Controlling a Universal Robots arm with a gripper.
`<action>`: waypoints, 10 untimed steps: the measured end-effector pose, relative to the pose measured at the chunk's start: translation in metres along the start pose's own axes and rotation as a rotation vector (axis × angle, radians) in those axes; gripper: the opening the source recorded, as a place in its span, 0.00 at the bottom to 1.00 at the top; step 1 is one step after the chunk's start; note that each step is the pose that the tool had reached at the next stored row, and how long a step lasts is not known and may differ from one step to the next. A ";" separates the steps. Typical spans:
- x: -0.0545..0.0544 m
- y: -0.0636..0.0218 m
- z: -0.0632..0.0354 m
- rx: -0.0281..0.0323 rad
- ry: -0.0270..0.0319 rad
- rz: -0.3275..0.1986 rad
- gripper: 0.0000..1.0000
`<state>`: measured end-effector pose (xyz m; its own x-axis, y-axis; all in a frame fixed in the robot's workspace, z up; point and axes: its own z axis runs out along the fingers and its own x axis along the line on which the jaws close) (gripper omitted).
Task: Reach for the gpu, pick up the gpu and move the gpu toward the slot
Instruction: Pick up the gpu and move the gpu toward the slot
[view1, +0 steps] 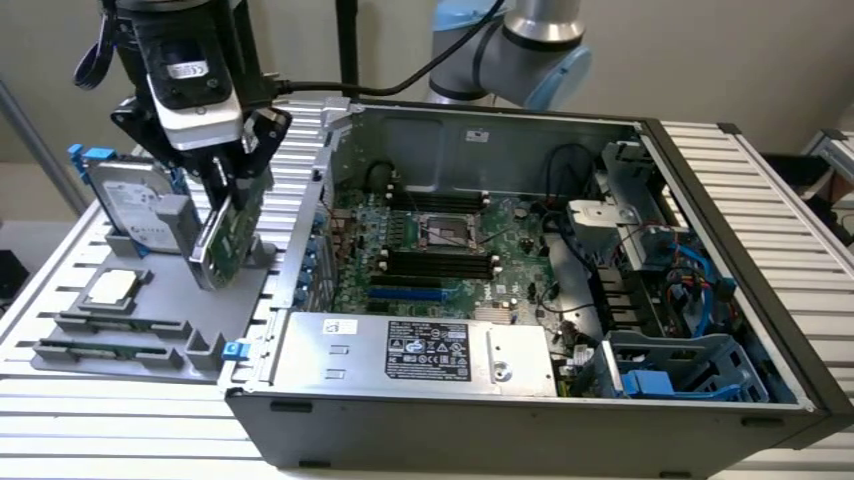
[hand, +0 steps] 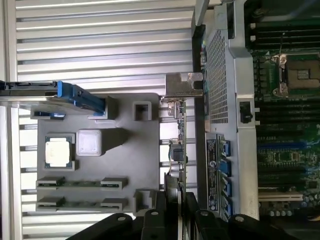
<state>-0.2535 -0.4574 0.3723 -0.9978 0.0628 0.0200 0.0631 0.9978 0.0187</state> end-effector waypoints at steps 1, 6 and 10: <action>-0.004 -0.0001 -0.0047 0.0001 0.0007 0.000 0.26; -0.018 -0.0004 -0.0278 0.0002 0.0024 0.000 0.26; -0.031 -0.0002 -0.0462 0.0003 0.0038 0.000 0.26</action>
<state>-0.2217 -0.4605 0.4179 -0.9977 0.0627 0.0238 0.0632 0.9978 0.0184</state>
